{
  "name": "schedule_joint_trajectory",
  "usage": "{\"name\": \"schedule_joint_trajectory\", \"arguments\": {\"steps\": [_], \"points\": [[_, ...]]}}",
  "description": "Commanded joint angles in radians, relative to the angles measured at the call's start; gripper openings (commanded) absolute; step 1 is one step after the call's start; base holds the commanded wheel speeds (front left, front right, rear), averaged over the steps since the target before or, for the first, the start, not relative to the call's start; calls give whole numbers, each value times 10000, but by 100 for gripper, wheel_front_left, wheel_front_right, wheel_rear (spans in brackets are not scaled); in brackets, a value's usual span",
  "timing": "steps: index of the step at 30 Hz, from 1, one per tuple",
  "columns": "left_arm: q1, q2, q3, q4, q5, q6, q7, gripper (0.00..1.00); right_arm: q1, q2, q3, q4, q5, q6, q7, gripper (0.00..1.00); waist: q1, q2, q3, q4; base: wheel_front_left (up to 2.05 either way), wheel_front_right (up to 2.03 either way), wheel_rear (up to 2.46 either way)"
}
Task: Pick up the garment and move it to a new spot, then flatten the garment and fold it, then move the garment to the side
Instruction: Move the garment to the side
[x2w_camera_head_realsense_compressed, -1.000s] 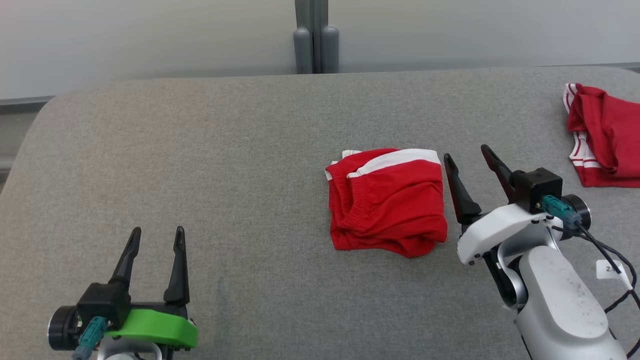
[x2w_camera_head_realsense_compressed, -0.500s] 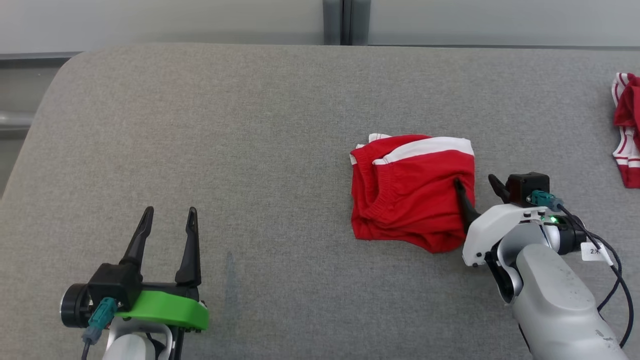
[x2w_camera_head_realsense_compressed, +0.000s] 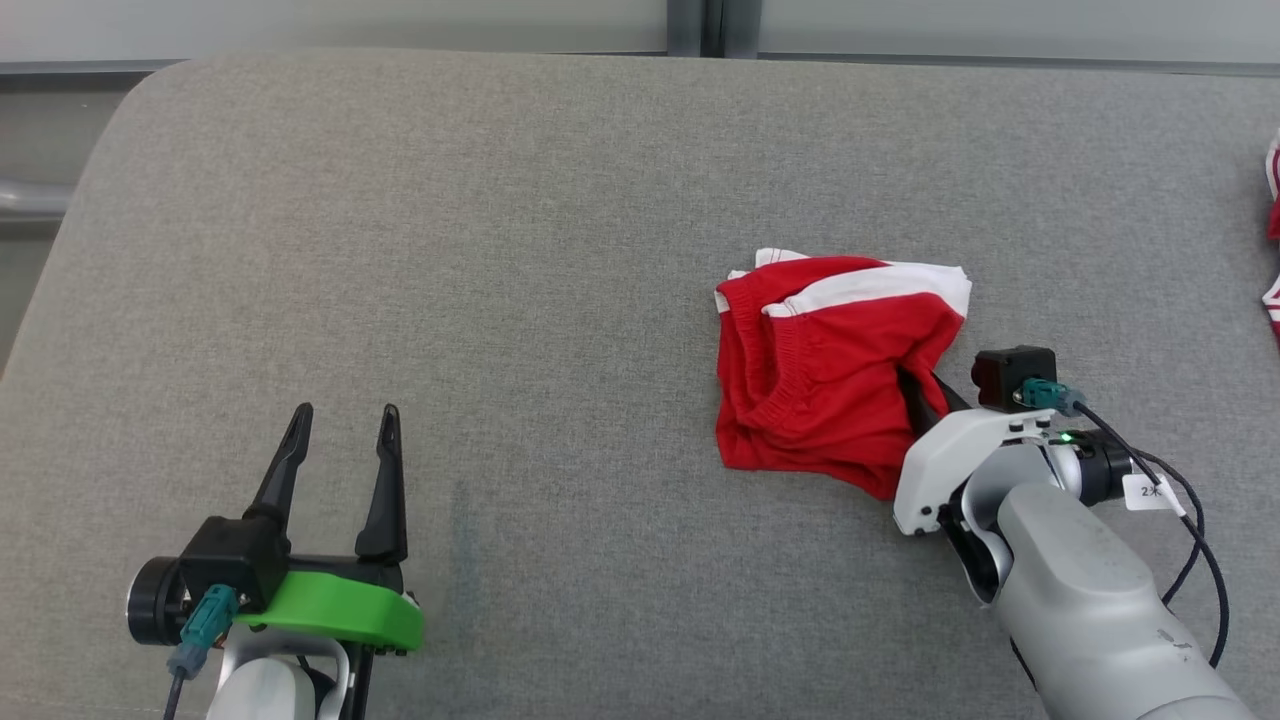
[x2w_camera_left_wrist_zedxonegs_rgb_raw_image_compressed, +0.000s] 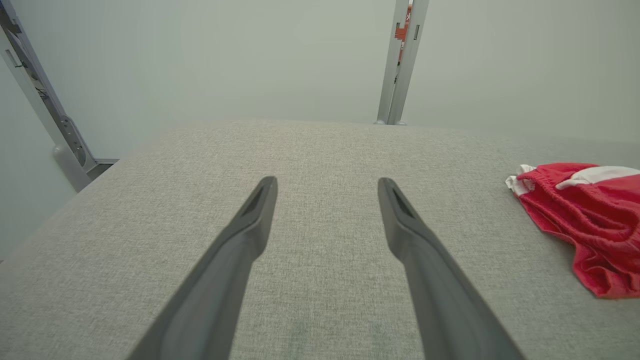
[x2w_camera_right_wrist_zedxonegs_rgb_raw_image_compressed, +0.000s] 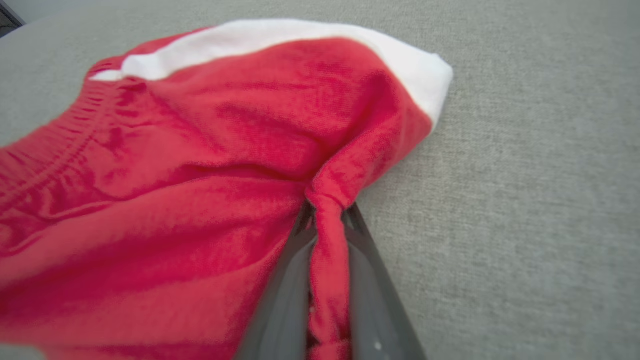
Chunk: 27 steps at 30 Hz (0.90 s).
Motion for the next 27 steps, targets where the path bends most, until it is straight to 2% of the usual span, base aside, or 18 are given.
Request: {"name": "schedule_joint_trajectory", "arguments": {"steps": [1,7,12,20,27], "points": [[-201,-15,-16,6,5,-31,5,100,-108,-230,123,169,90,-43,10,0,0,0,38,-91,0,0,0],[-367,14,-68,-156,-3,-31,5,100,-1020,-1052,1601,-99,-194,-41,107,0,0,0,442,-549,0,0,0],[-719,169,-178,-412,29,-31,7,100,-1975,-2137,2852,-650,75,-35,433,0,0,0,1265,-1166,0,0,0],[-1576,755,-283,-949,139,-31,7,100,-3586,-4470,4124,-2188,917,-34,1052,0,0,0,3055,-2170,0,0,0],[-1895,1327,-315,-1463,301,-31,5,100,-4308,-6374,4318,-3274,1758,-35,1368,0,0,0,3948,-2958,0,0,0]]}}
